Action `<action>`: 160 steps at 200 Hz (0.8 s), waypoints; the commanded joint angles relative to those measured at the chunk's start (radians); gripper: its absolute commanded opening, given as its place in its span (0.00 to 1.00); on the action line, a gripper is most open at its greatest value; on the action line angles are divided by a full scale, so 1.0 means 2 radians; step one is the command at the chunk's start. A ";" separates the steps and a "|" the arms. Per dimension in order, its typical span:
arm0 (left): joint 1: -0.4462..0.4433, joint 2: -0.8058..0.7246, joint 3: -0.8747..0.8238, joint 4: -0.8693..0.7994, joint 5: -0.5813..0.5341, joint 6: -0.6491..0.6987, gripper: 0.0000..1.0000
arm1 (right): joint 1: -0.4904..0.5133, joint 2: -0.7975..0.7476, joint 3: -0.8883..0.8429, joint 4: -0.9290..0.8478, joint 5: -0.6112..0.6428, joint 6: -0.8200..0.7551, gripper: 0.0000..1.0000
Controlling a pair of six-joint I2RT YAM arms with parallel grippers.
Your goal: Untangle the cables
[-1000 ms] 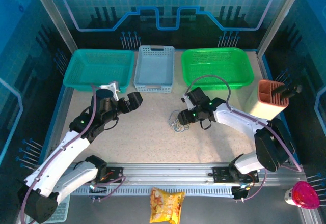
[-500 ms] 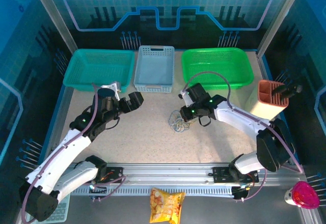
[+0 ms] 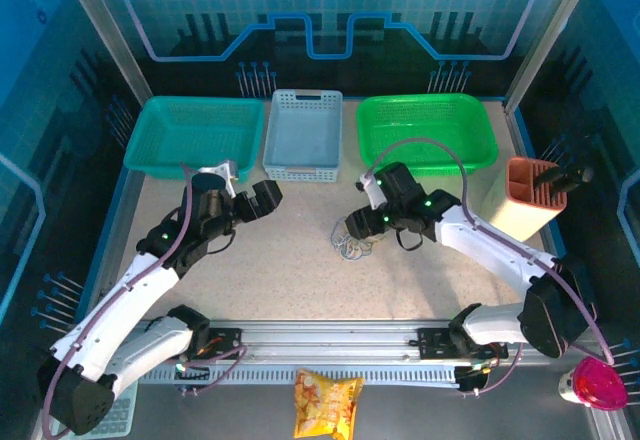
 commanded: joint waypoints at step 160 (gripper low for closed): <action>-0.003 -0.003 -0.001 0.009 0.015 -0.011 0.99 | 0.022 0.098 0.023 0.009 0.050 -0.032 0.27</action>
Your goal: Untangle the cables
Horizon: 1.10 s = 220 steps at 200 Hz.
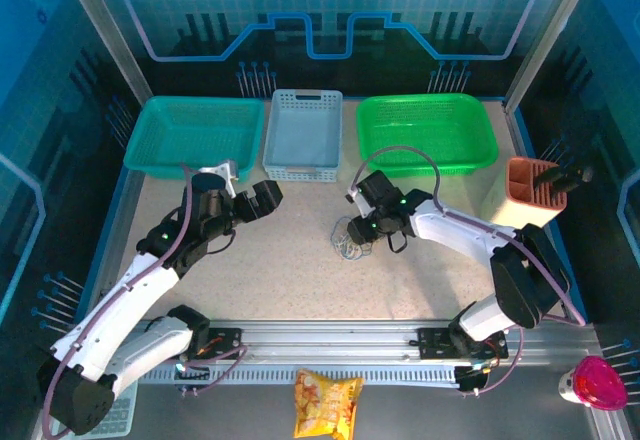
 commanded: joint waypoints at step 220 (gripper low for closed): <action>-0.003 0.022 -0.013 0.056 0.064 -0.041 0.99 | 0.007 -0.225 0.026 0.078 -0.091 0.091 0.00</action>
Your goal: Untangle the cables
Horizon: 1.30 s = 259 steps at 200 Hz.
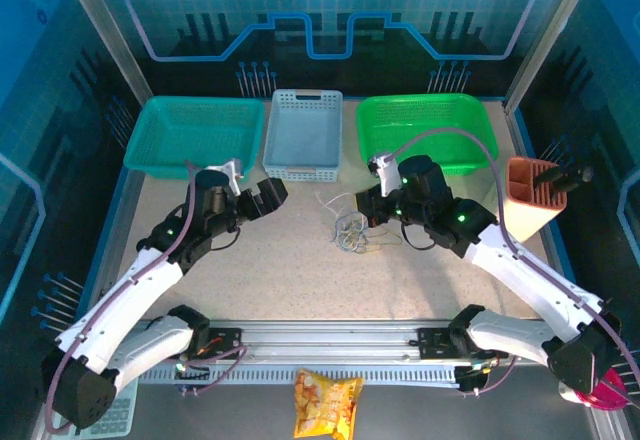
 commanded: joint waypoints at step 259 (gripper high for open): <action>-0.036 0.075 -0.079 0.387 0.048 -0.310 0.80 | 0.006 -0.023 0.006 0.122 -0.027 0.077 0.00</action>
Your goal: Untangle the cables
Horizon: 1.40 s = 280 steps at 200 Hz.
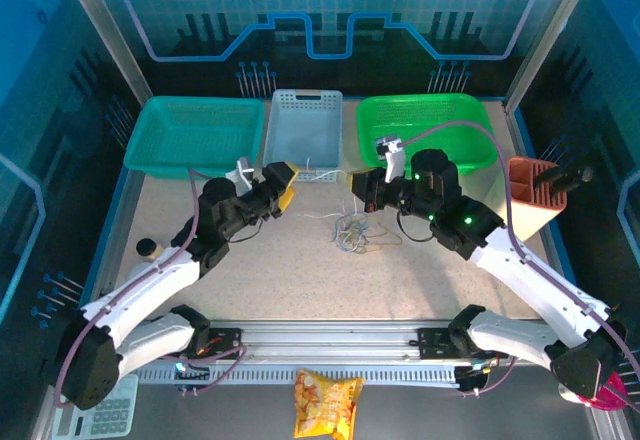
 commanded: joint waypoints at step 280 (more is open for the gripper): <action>0.061 0.083 0.267 -0.081 0.049 0.126 0.00 | 0.001 -0.018 -0.100 0.014 0.020 0.017 0.64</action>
